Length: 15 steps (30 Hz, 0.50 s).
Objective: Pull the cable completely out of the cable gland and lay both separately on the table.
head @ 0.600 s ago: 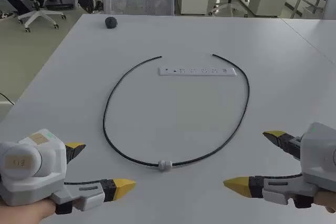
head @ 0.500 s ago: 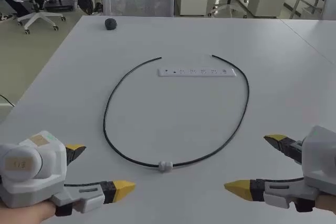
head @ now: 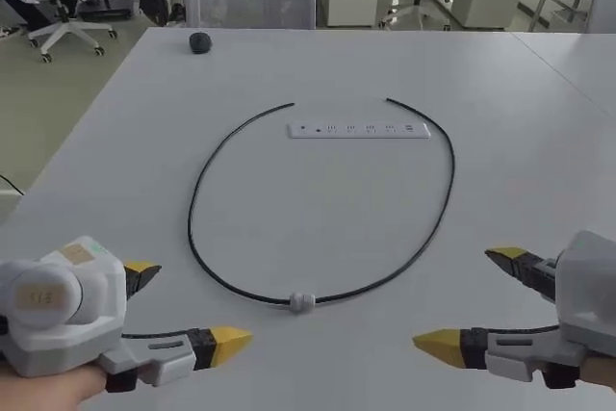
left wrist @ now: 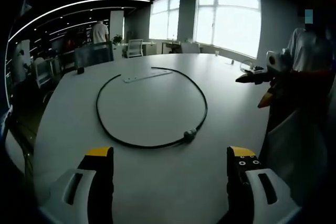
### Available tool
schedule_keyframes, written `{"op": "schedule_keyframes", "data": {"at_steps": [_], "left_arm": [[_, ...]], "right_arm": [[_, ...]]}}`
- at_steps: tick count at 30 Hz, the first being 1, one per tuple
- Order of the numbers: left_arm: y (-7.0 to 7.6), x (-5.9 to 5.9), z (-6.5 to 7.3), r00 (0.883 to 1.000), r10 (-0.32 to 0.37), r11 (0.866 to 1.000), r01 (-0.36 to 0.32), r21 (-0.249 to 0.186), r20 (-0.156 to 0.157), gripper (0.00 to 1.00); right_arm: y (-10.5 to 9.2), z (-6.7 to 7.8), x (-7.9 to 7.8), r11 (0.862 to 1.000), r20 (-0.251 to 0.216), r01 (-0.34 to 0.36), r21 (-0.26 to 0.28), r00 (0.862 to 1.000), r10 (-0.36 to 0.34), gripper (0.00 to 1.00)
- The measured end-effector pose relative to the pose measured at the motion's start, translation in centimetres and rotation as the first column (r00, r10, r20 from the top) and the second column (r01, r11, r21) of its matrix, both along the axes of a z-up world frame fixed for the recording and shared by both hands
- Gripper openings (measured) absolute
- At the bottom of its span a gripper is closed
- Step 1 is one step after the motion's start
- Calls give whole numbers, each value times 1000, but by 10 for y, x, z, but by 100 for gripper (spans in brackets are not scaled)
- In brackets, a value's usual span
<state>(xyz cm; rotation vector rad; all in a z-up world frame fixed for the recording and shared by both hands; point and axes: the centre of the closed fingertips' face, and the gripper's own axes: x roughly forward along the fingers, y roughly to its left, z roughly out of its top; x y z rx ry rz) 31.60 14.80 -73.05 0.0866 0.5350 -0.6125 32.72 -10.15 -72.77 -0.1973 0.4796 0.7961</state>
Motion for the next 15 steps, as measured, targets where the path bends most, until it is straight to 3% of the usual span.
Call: {"op": "schedule_keyframes", "data": {"at_steps": [15], "left_arm": [[-3,-1,-2,1000,-5,1000,5,-5,-6,89]], "right_arm": [[-4,-2,-1,1000,-5,6,1,1000,-6,98]]}}
